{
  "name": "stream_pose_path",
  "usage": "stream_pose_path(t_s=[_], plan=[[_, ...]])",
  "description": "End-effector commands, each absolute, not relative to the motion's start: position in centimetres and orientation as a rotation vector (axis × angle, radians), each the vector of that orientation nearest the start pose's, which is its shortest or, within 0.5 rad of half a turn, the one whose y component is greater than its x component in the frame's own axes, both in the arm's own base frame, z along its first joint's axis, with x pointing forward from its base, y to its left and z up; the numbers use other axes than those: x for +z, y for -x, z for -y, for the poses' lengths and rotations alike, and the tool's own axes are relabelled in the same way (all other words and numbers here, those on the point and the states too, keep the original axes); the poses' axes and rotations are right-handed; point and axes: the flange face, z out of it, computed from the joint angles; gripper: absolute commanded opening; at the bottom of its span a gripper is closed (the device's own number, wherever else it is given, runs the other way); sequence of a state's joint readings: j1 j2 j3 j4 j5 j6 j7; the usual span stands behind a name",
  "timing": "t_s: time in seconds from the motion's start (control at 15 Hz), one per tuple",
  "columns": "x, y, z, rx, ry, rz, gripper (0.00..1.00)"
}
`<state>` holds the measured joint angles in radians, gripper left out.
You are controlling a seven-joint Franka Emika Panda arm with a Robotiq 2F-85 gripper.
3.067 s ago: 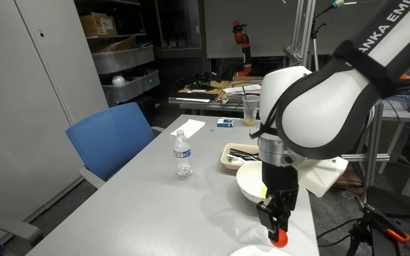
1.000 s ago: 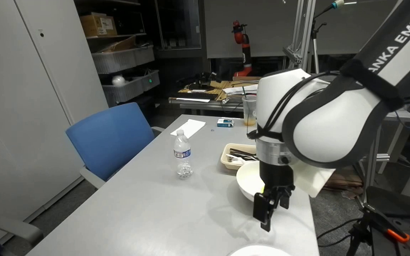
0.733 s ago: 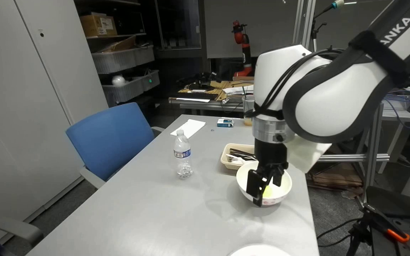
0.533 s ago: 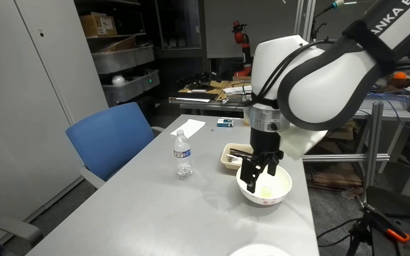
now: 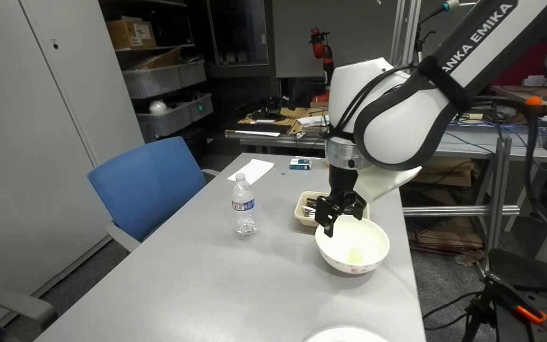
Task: Remove the red and yellow balls from the white bowl and place them on the white plate
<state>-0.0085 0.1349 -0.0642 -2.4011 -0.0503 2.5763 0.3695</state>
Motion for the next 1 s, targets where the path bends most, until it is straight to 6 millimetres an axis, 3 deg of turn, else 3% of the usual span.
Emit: stream_pose_path(t_s=[0.0, 0.4, 0.93], plan=[[24.3, -51.7, 5.7, -0.058, 3.105, -0.751, 1.0], [21.8, -51.2, 8.1, 0.03, 3.076, -0.895, 1.0], [21.3, -50.5, 8.4, 0.054, 3.071, -0.909, 1.0]])
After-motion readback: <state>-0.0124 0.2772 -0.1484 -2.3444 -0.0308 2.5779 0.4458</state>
